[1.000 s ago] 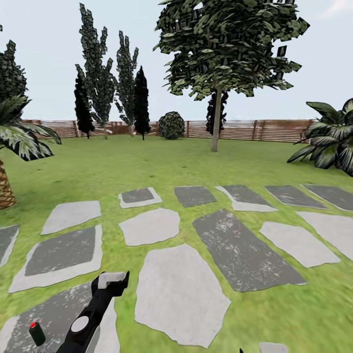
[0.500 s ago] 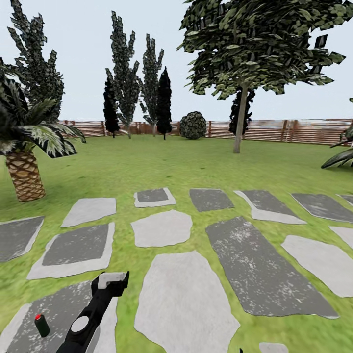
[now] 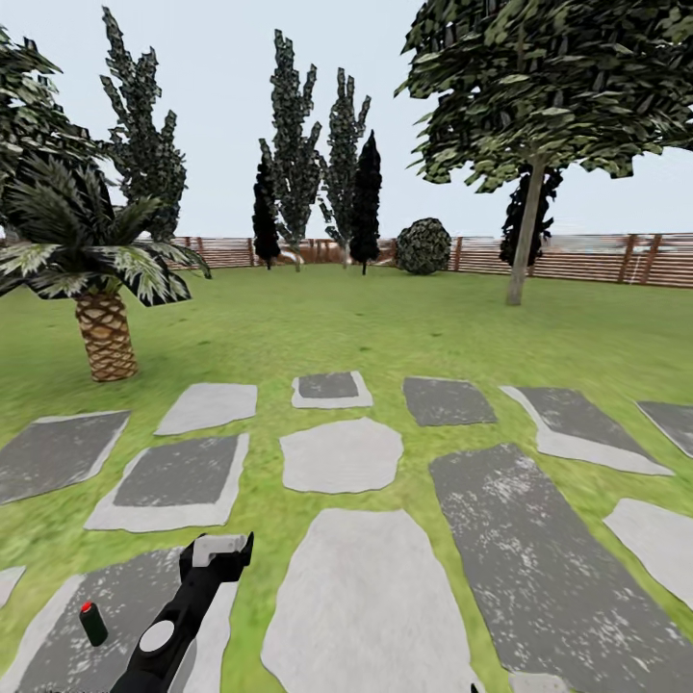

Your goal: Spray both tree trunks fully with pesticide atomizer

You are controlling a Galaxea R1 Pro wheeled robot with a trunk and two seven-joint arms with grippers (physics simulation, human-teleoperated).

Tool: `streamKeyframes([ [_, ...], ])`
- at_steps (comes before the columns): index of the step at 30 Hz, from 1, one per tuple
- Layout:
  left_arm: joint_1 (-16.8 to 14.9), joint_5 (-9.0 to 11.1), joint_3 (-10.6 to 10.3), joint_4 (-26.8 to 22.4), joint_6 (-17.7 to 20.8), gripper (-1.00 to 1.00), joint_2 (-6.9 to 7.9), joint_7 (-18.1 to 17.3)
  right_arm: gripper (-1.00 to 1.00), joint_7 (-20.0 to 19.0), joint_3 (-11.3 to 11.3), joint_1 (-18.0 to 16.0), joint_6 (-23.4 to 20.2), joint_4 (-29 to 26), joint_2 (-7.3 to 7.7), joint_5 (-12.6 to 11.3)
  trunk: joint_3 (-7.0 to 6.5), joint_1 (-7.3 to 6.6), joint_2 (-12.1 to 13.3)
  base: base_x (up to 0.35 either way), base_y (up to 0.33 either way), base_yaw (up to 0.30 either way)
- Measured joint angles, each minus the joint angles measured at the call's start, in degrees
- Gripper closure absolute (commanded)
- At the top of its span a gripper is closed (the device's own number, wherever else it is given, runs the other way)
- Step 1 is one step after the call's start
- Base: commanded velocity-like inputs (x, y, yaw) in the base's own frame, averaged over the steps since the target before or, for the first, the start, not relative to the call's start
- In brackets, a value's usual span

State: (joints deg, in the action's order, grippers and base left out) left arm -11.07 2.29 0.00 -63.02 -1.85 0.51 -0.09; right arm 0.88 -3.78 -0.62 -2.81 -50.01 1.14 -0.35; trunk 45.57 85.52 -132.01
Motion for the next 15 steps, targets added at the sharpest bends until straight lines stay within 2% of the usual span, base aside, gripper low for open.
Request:
streamKeyframes([
  [15, 0.0, 0.0, 0.0, 0.0, -0.08, -1.0, 0.01, 0.0, -1.0, 0.0, 0.0, 0.0, 0.01, 0.0, 0.0, 0.0, 0.0, 0.0, 0.0, 0.199, -0.269, 0.286],
])
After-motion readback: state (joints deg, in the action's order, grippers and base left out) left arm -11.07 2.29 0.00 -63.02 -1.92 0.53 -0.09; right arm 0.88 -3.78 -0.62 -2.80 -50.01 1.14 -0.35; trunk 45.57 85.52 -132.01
